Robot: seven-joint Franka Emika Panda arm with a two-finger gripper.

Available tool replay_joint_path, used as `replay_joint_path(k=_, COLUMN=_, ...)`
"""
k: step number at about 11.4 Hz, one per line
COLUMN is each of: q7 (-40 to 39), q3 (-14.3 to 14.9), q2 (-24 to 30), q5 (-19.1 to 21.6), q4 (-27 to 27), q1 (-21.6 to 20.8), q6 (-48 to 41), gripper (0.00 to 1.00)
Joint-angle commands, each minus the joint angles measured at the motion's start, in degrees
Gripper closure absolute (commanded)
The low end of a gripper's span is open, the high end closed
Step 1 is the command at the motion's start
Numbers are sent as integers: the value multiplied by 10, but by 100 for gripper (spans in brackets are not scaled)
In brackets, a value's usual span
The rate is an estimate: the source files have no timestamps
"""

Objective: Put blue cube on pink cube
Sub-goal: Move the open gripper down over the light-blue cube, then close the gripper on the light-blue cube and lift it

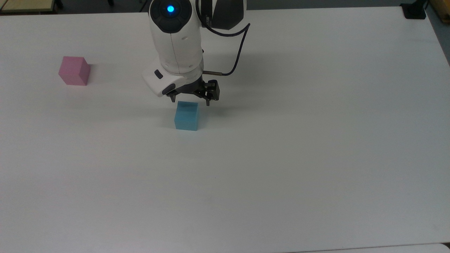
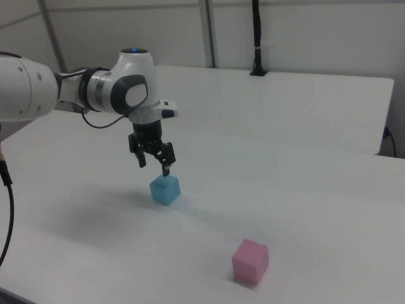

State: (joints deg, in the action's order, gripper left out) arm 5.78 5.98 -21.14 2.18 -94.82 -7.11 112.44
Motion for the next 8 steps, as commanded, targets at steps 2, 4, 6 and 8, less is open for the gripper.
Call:
replay_joint_path(k=2, q7=13, q3=4, q2=-10, q5=-23, q4=-19, q1=-4, q6=31, gripper=0)
replay_joint_path(k=4, q7=17, q3=4, q2=-20, q5=-29, q4=-19, q1=-3, q6=37, gripper=0)
replay_joint_path(k=6, q7=19, q3=4, q2=-27, q5=-40, q4=-20, q1=-4, q6=44, gripper=0)
replay_joint_path(k=8, q7=20, q3=4, q2=-29, q5=-57, q4=-25, q1=-4, q6=48, gripper=0)
